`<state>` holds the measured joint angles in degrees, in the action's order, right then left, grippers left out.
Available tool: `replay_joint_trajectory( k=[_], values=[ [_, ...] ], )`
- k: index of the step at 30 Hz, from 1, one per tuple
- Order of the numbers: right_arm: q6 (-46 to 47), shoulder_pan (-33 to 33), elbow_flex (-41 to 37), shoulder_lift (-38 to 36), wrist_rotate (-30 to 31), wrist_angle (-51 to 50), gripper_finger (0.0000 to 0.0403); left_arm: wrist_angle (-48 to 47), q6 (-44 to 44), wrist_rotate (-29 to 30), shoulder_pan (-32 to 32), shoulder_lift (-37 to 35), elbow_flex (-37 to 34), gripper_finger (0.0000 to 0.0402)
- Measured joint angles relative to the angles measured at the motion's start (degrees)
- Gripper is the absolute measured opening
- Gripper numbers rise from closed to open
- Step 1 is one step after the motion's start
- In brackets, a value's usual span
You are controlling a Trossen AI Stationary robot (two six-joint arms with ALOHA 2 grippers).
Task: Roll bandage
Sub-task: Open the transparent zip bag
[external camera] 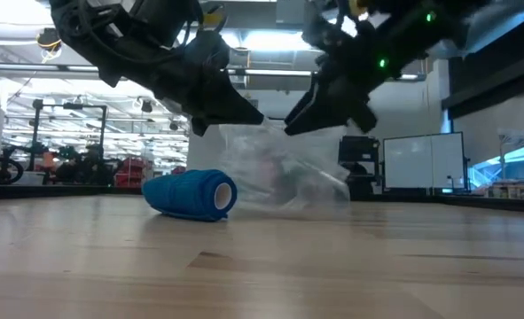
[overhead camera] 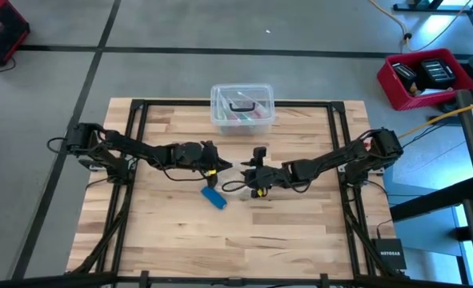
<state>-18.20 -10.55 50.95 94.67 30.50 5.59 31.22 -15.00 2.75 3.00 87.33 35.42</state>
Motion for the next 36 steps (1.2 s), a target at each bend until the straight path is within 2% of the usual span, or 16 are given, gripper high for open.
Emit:
replay_joint_trajectory(
  k=[6,11,15,18,20,24,29,36],
  values=[
    [5.44,0.09,3.09,-7.16,-11.28,-14.72,0.0212,-0.22,5.31,1.58,-0.36,-0.08,0.00,0.0001],
    [12.06,0.07,2.27,-11.14,-19.75,-15.84,0.0218,2.06,18.00,5.29,-3.93,-0.68,0.04,0.0001],
    [14.86,0.00,0.16,-10.19,-18.17,-12.40,0.0218,1.98,30.24,8.59,-7.72,-0.63,0.02,0.0001],
    [16.36,0.05,-0.38,-8.78,-14.81,-11.40,0.0218,1.87,34.86,11.88,-10.18,-0.57,0.02,0.0000],
    [16.38,0.08,-0.38,-7.91,-15.31,-9.94,0.0218,1.81,36.72,14.14,-11.20,-0.57,0.02,0.0000],
    [14.85,0.07,-0.38,-5.78,-19.67,-6.91,0.0218,1.70,37.73,16.36,-11.71,-0.57,0.02,0.0000],
    [12.81,0.01,-0.38,-5.26,-19.50,-5.62,0.0212,1.20,35.81,17.55,-11.94,-0.55,0.02,0.0000],
    [10.34,0.09,-0.38,-5.35,-17.61,-5.67,0.0181,1.22,34.97,17.59,-12.73,-0.55,0.02,0.0000]
  ],
)
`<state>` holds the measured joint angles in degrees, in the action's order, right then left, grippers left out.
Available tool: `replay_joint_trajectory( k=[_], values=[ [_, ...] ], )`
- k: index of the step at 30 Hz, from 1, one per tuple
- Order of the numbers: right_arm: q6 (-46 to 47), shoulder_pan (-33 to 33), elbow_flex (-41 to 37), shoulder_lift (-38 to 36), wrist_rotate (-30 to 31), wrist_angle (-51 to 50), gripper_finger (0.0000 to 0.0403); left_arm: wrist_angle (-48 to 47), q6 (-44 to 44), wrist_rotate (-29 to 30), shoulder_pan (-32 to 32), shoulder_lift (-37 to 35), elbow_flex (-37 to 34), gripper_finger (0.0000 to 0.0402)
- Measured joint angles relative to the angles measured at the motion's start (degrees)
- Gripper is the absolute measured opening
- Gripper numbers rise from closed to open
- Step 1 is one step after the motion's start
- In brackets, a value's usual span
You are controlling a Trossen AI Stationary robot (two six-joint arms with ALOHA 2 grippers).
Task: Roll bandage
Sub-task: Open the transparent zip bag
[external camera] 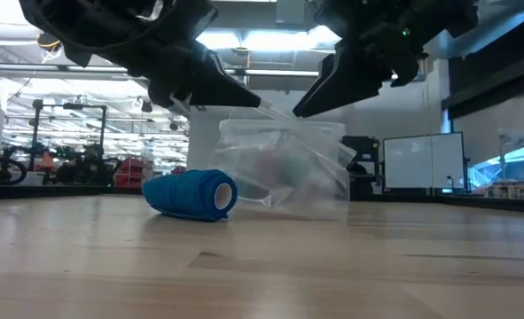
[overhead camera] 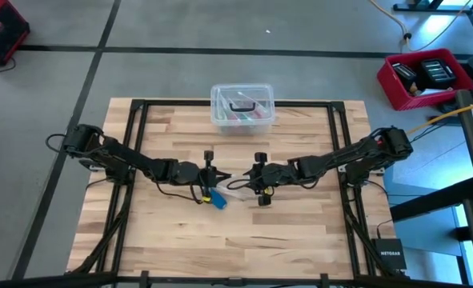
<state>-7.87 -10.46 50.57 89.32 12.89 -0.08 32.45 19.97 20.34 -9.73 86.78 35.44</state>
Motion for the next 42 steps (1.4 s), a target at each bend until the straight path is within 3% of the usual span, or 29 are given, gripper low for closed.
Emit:
replay_joint_trajectory(
  k=[9,42],
  values=[
    [-0.56,-0.02,0.00,1.95,0.58,-0.17,0.0159,-0.07,1.74,0.02,-0.44,-0.02,0.00,0.0000],
    [-4.85,-0.39,1.79,1.05,3.95,-0.40,0.0158,-0.25,1.20,0.02,-0.42,-0.09,0.00,0.0001]
  ],
)
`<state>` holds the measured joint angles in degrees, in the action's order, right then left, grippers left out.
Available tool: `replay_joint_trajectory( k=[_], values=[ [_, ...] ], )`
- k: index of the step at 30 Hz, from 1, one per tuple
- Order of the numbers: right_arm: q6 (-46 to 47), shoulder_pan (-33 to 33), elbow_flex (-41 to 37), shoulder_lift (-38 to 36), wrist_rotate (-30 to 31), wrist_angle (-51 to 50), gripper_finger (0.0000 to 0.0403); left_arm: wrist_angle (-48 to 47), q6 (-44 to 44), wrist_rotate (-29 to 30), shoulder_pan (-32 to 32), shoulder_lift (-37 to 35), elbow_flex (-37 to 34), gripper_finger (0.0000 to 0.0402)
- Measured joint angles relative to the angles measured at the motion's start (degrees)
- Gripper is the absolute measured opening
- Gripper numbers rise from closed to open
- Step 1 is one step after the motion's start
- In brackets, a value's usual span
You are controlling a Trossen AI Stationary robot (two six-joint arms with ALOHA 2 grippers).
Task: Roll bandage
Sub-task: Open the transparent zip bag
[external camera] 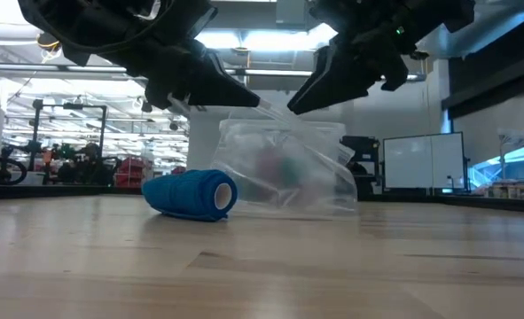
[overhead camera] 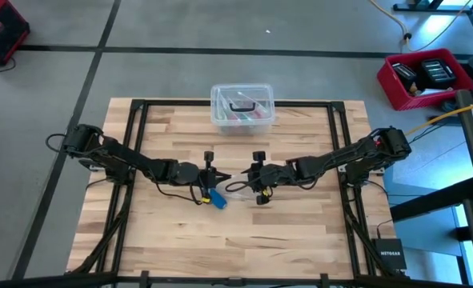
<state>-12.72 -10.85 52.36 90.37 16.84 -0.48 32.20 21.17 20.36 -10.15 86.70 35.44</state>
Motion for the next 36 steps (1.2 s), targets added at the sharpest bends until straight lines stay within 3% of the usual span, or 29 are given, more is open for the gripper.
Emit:
replay_joint_trajectory(
  k=[36],
  values=[
    [3.11,0.00,-0.02,1.11,-1.90,-1.24,0.0158,0.14,-0.56,0.00,0.07,0.00,-0.02,0.0001]
  ],
)
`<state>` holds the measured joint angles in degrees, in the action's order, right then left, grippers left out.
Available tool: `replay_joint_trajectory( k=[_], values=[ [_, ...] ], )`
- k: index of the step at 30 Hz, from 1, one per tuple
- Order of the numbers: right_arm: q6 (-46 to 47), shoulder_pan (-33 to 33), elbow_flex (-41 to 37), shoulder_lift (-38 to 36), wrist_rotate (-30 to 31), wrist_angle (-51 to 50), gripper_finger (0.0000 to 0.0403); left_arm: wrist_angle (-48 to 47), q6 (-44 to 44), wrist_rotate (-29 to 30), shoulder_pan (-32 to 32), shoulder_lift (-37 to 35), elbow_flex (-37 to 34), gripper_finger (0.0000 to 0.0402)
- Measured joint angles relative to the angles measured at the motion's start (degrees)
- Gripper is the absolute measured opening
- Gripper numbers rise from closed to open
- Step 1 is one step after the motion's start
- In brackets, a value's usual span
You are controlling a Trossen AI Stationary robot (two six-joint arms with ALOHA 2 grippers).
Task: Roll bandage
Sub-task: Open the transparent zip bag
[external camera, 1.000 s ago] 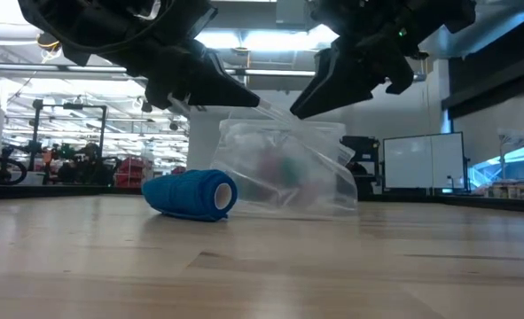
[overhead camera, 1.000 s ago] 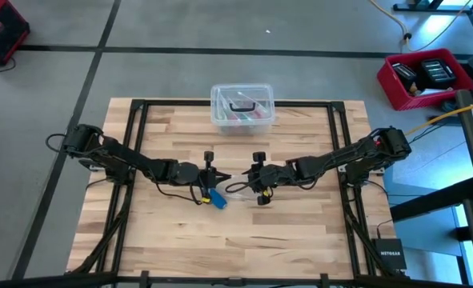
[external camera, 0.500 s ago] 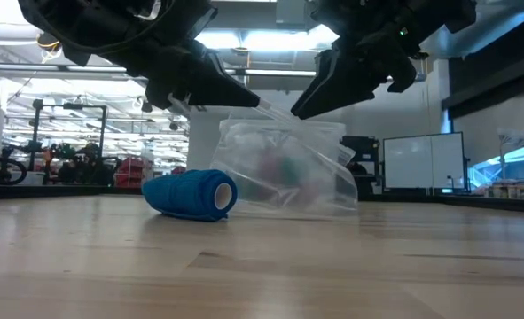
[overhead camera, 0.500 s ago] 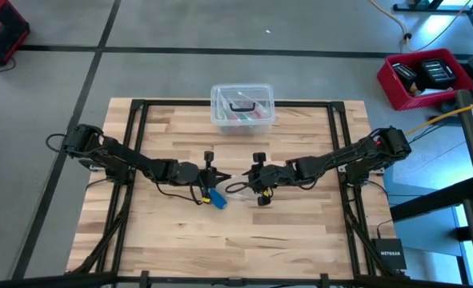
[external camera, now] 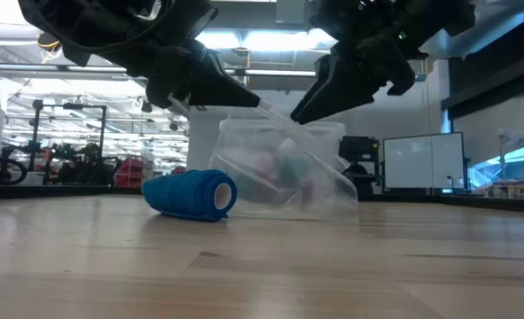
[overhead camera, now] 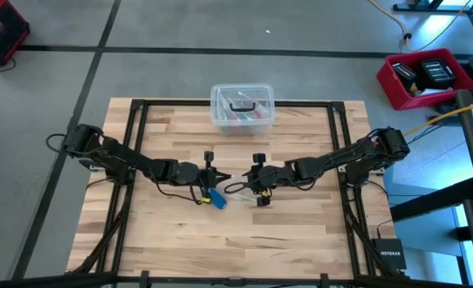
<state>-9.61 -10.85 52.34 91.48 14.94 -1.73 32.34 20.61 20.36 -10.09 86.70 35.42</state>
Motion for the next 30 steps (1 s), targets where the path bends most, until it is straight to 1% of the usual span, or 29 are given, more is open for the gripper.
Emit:
replay_joint_trajectory(
  k=[4,12,14,17,19,21,25,27,30],
  values=[
    [1.17,0.00,-0.02,0.97,-0.03,-0.61,0.0158,-0.04,-0.39,0.00,0.00,0.00,0.00,0.0001],
    [1.82,0.00,-0.02,3.37,0.61,2.65,0.0158,0.21,-0.71,-0.04,-0.04,0.00,0.00,0.0001],
    [1.80,0.00,-0.02,3.39,1.79,2.43,0.0158,0.24,-0.71,-0.09,-0.04,0.00,0.00,0.0001],
    [1.11,-0.01,-0.02,3.35,6.14,2.34,0.0158,0.17,-0.96,-0.25,-0.04,0.00,0.00,0.0001],
    [-0.24,-0.02,-0.02,2.95,7.81,2.05,0.0158,0.17,-0.89,-0.26,-0.04,0.00,0.00,0.0001],
    [-1.02,-0.06,0.19,2.19,7.50,0.76,0.0158,-0.06,-0.85,-0.28,-0.04,0.00,0.00,0.0001],
    [-0.96,-0.26,1.68,-0.43,3.62,-4.10,0.0158,-0.40,-1.19,-0.30,-0.07,0.00,0.00,0.0001],
    [-0.89,-0.57,2.25,-1.81,3.74,-5.97,0.0158,-0.47,-1.47,-0.33,-0.07,0.00,0.00,0.0001],
    [-1.15,-0.92,2.27,-2.49,3.46,-6.25,0.0158,-0.35,-1.50,-0.35,-0.07,0.00,0.00,0.0001]
  ],
)
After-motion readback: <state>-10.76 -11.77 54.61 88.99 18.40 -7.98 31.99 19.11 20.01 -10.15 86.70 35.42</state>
